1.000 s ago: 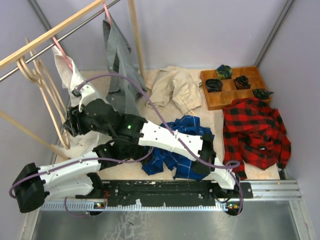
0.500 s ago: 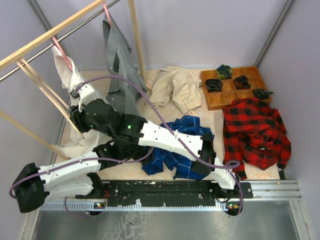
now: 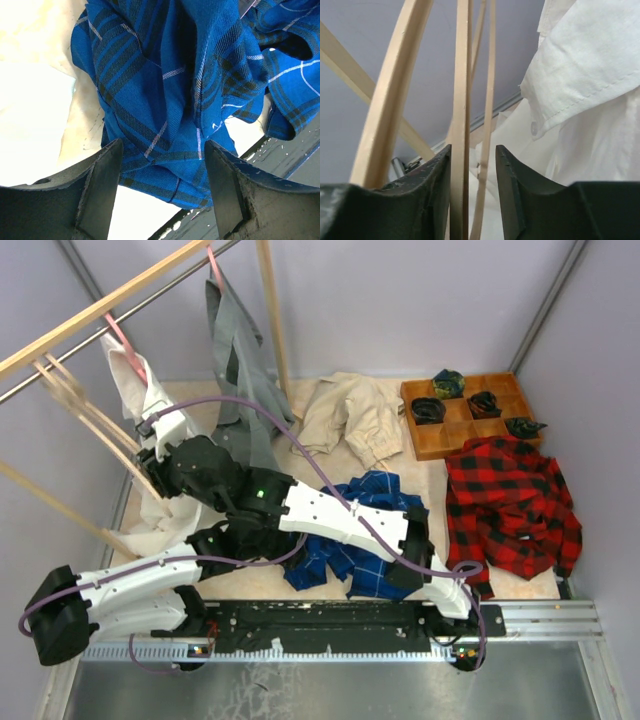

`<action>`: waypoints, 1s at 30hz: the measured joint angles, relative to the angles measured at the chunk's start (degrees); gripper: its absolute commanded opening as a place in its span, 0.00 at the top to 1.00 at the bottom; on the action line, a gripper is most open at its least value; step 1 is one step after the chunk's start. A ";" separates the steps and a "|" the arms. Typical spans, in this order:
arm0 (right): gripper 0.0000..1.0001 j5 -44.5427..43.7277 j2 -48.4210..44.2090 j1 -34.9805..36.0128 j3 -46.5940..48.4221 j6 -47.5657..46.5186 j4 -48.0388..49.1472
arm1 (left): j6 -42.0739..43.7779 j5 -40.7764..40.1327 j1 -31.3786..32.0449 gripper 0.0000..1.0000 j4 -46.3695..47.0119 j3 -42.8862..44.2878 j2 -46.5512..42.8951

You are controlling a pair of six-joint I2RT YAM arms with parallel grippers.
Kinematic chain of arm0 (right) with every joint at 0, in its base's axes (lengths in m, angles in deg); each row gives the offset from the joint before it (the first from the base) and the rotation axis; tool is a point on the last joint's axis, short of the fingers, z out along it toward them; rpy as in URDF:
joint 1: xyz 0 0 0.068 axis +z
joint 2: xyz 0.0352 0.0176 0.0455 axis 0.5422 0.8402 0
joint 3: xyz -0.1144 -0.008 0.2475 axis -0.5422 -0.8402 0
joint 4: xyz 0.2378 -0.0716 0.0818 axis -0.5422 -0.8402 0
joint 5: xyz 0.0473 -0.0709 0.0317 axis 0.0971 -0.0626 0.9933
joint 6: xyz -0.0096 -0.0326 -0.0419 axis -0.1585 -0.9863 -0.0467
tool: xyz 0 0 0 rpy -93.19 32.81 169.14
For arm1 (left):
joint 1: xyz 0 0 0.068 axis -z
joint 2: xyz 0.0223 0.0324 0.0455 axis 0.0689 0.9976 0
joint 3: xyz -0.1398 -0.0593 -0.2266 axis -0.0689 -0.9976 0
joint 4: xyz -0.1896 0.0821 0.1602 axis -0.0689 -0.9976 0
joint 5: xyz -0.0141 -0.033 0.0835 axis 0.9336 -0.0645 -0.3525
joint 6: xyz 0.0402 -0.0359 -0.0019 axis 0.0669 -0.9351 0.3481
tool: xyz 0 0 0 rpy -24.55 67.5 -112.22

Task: Place the shirt on the hanger
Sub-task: Pick up the hanger from the clothesline.

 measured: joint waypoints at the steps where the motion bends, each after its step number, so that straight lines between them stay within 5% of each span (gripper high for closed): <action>1: 0.55 -0.22 -0.15 0.00 -0.26 -0.48 0.42 | -0.02 0.02 0.00 0.28 -0.02 0.00 -0.02; 17: 0.83 -1.90 -3.45 0.00 -5.25 -3.69 3.85 | -0.22 0.44 0.00 0.28 0.00 0.00 0.42; 22: 1.00 -1.09 -3.56 -0.07 -7.43 -4.94 6.97 | -0.59 0.46 0.00 0.28 -0.15 0.00 -0.42; 30: 1.00 -0.85 -5.03 -0.83 -16.11 -7.52 18.29 | -1.90 0.35 0.00 0.28 -1.42 -0.02 -3.28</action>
